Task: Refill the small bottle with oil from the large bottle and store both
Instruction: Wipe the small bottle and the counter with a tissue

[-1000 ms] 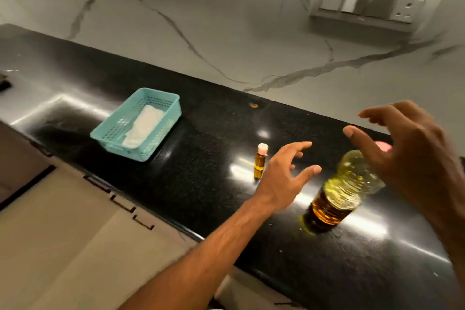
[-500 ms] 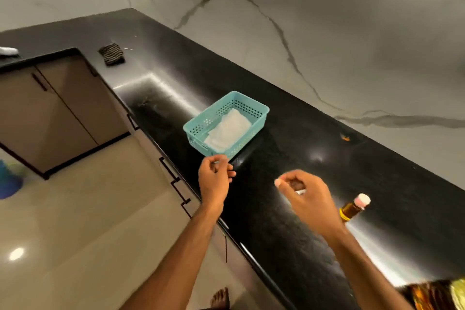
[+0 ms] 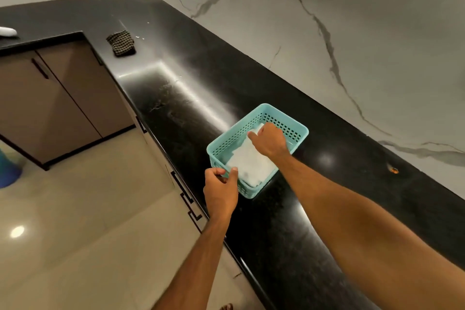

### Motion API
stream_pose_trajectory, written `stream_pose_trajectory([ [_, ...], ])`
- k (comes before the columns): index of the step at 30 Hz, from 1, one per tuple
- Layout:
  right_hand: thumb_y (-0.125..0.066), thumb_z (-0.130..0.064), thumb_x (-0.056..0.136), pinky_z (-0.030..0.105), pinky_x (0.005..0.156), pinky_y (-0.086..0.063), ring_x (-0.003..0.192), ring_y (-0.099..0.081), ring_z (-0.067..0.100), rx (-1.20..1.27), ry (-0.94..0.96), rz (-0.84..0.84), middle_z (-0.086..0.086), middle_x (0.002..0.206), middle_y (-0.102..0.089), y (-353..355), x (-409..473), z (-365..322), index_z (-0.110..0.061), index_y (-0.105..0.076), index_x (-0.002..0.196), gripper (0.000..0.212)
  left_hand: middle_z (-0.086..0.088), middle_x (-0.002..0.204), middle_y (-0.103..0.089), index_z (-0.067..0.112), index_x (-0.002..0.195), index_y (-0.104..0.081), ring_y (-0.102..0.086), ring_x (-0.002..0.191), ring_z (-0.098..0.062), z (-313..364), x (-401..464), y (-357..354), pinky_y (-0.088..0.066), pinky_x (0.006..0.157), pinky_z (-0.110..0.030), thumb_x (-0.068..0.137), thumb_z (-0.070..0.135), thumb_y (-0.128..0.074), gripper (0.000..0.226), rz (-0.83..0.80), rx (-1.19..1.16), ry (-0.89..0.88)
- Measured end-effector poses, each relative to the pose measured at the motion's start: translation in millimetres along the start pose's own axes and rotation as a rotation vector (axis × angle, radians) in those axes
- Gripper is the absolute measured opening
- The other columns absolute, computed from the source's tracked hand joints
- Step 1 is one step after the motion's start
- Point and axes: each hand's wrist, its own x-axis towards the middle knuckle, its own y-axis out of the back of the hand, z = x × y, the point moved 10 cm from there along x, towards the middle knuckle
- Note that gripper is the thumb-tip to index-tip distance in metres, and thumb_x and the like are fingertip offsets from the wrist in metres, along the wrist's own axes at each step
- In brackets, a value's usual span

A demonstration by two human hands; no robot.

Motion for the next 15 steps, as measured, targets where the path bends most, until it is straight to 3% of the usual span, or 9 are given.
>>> stream_pose_trajectory([
  [2,-0.063,-0.05,0.086,0.039,0.085,-0.05,0.107,-0.062,0.033,-0.061,-0.026,-0.02,0.015,0.118,-0.061,-18,10,3,-0.004,-0.047,0.128,0.064,-0.001,0.086,-0.065,0.025,0.087,-0.045,-0.07,0.073,-0.026,0,7,-3,-0.06,0.066,-0.044,0.084,0.037,-0.068,0.026,-0.032,0.05,0.002],
  [6,-0.07,-0.046,0.083,0.043,0.09,-0.049,0.112,-0.058,0.036,-0.091,-0.03,0.011,0.018,0.123,-0.055,-31,17,4,-0.008,-0.038,0.131,0.069,-0.001,0.088,-0.066,0.026,0.09,-0.043,-0.07,0.072,-0.023,-4,12,-7,-0.061,0.064,-0.041,0.084,0.037,-0.068,0.027,-0.073,0.063,0.007],
  [11,-0.065,-0.031,0.088,0.037,0.08,-0.052,0.103,-0.062,0.029,-0.108,0.0,0.07,0.012,0.116,-0.059,-23,17,6,-0.009,-0.048,0.124,0.046,0.002,0.087,-0.065,0.027,0.089,-0.043,-0.07,0.071,-0.02,-4,13,-8,-0.06,0.059,-0.035,0.084,0.037,-0.068,0.027,-0.086,0.06,0.0],
  [15,-0.059,-0.015,0.086,0.034,0.069,-0.055,0.083,-0.066,0.025,0.044,-0.109,0.109,0.011,0.1,-0.068,-9,17,22,-0.004,-0.061,0.101,0.018,0.003,0.085,-0.064,0.027,0.087,-0.043,-0.069,0.07,-0.019,-1,13,-9,-0.061,0.06,-0.036,0.084,0.035,-0.068,0.026,-0.084,0.054,-0.002],
])
